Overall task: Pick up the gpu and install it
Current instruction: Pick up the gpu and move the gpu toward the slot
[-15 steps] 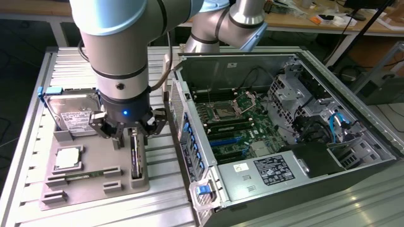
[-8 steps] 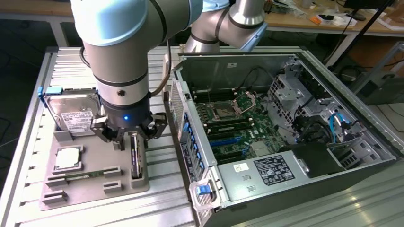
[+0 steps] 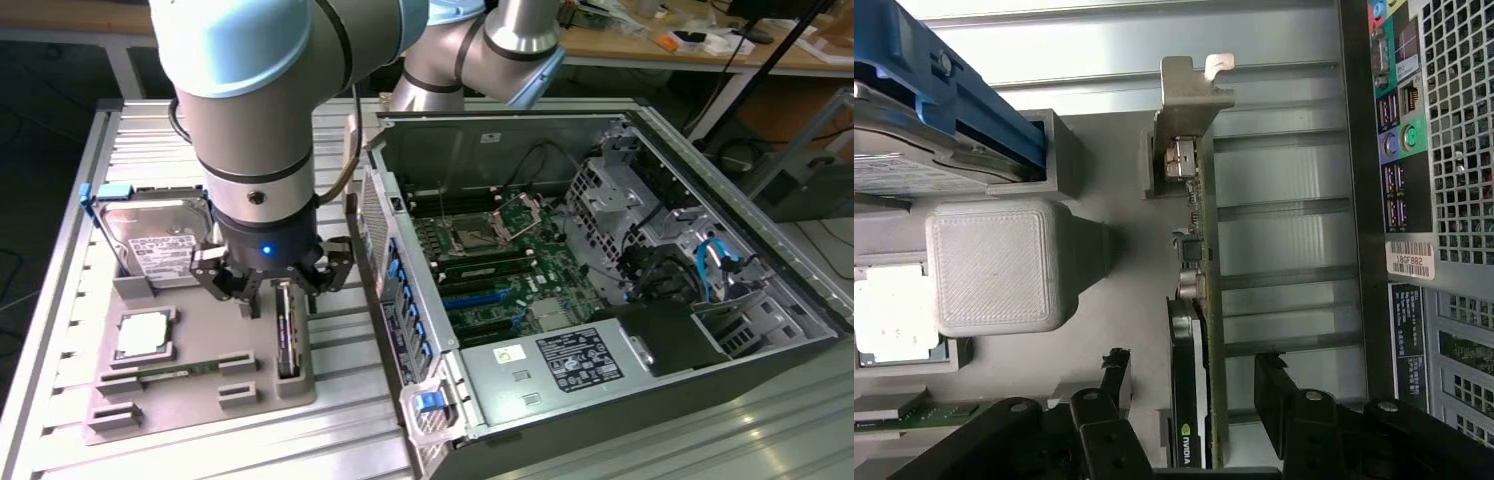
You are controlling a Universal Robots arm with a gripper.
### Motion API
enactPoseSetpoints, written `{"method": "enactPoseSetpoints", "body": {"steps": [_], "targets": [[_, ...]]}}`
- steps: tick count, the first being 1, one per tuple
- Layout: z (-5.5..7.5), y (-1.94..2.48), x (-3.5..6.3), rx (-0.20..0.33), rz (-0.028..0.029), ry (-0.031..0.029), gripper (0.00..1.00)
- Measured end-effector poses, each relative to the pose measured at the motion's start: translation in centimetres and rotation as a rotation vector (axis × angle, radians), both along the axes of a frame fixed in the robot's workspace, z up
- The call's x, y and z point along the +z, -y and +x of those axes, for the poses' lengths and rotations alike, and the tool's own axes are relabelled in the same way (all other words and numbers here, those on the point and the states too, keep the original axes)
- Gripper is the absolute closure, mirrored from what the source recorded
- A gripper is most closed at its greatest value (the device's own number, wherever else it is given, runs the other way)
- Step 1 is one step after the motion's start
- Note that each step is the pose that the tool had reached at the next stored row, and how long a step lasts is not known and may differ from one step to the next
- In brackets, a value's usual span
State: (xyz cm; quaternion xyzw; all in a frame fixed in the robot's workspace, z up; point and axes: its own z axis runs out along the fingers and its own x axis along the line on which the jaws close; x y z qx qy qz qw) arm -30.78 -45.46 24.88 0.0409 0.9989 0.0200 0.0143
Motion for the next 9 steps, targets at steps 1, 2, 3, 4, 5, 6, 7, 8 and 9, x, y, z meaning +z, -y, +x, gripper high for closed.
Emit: {"method": "enactPoseSetpoints", "body": {"steps": [1,2,3,4,5,6,7,8,9], "targets": [[0.0,0.0,-0.01,0.0,0.0,0.0001,0.4],[0.0,0.0,-0.01,0.0,-0.0001,0.0,0.4],[0.0,0.0,-0.02,0.0,0.0,0.0,0.4],[0.0,0.0,-0.03,0.0,0.0,0.0,0.47],[0.0,0.0,-0.07,0.0,0.0001,0.0002,0.53],[0.01,0.0,-0.16,0.0,0.0003,0.0004,0.53],[0.0,0.0,-0.26,0.0,0.0,0.0001,0.59],[0.0,0.0,-0.4,0.0,-0.0001,-0.0001,0.65],[0.0,0.0,-0.5,0.0,0.0,0.0,0.71]]}}
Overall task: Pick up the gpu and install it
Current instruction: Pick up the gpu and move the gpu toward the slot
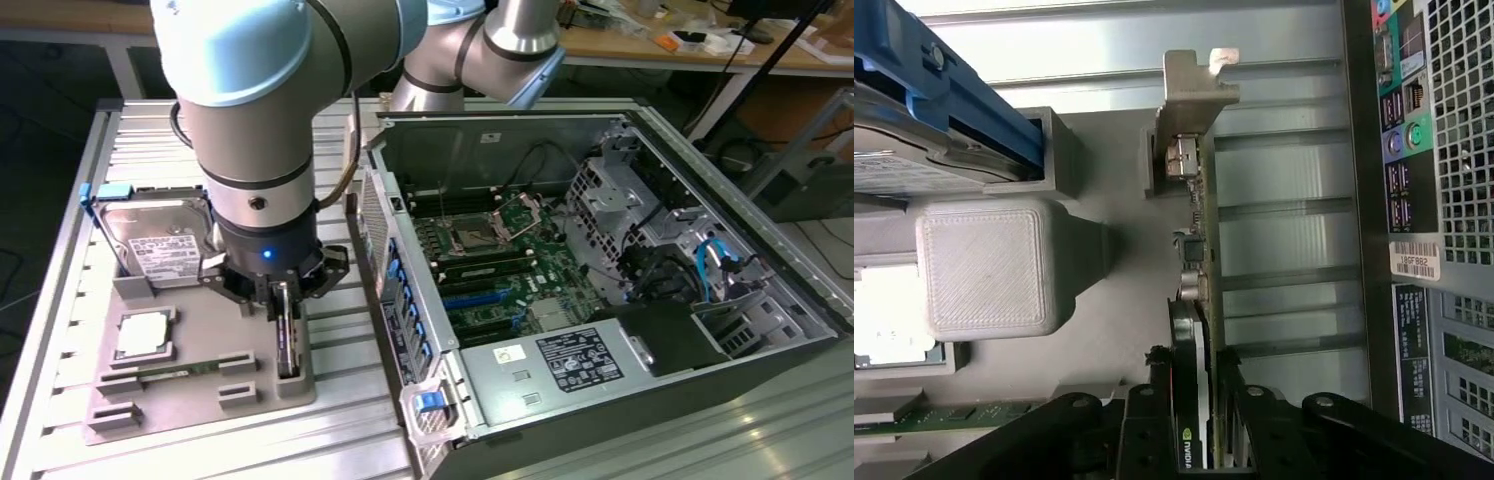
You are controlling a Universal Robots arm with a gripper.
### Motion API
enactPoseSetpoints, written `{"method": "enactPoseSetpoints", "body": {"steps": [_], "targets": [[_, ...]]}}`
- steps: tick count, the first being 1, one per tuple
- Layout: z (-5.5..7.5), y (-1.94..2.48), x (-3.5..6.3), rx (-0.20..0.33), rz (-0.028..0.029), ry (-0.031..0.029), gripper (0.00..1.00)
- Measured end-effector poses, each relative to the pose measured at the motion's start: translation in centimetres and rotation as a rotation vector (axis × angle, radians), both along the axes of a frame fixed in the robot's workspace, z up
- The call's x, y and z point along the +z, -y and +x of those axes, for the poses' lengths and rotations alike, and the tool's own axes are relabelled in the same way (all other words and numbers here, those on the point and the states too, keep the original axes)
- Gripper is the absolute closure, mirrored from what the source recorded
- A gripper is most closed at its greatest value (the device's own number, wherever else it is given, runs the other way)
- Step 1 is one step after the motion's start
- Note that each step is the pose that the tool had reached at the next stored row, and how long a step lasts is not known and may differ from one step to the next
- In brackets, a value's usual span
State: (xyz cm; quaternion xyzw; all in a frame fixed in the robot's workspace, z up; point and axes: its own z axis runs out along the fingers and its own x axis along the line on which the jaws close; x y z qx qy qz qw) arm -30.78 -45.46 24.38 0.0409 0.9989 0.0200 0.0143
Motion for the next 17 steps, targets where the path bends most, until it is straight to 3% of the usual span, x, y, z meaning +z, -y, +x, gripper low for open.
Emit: {"method": "enactPoseSetpoints", "body": {"steps": [13,17], "targets": [[0.0,0.0,-0.06,0.0,-0.0001,0.0,0.73],[0.0,0.0,2.23,0.0,-0.0002,-0.0002,0.73]]}}
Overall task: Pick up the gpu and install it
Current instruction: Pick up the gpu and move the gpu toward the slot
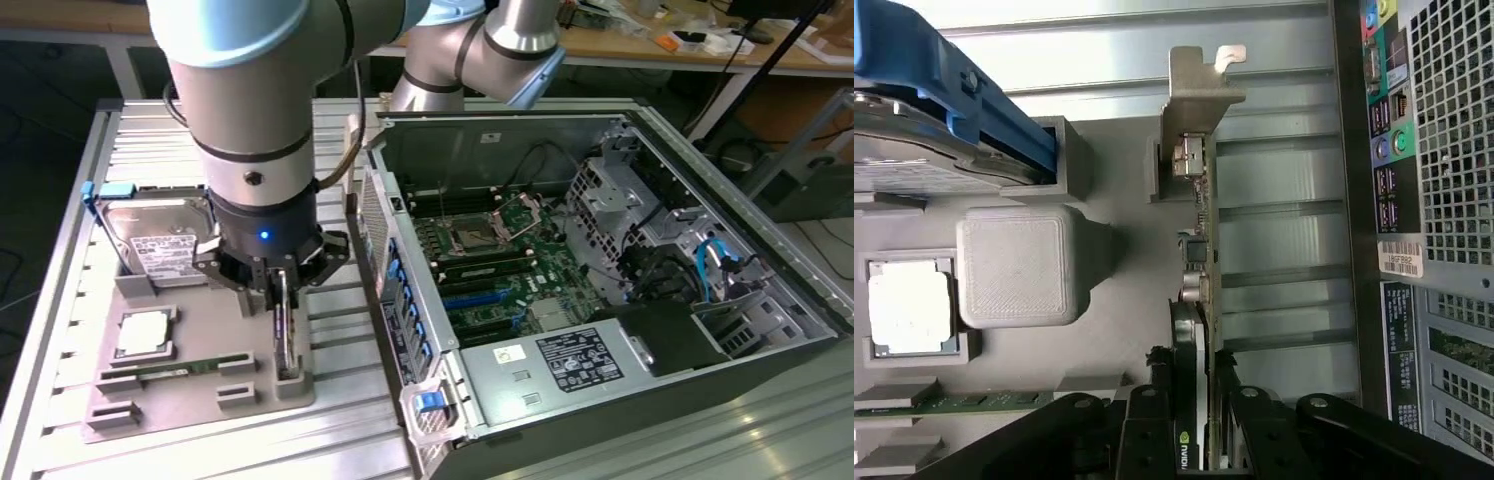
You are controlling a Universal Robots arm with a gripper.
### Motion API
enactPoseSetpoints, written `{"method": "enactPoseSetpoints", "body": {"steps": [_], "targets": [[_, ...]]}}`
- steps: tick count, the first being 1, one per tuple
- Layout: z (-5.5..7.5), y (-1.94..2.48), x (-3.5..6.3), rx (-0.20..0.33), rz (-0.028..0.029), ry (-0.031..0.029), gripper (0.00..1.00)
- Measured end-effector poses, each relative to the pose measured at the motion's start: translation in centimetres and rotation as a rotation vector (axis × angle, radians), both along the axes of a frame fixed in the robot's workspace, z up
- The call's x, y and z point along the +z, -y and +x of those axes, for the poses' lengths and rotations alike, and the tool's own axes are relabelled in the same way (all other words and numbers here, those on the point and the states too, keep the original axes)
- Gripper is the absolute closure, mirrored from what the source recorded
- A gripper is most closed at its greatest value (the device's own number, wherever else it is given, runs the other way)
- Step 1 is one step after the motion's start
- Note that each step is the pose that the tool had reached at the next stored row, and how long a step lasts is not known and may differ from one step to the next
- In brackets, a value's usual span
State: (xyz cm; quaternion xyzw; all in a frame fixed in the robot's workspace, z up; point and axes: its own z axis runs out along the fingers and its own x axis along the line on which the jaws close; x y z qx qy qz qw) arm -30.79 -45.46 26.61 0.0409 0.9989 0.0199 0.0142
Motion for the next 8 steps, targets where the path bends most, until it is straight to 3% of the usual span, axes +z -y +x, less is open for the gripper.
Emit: {"method": "enactPoseSetpoints", "body": {"steps": [8], "targets": [[0.0,0.0,4.43,0.0,0.0001,0.0001,0.73]]}}
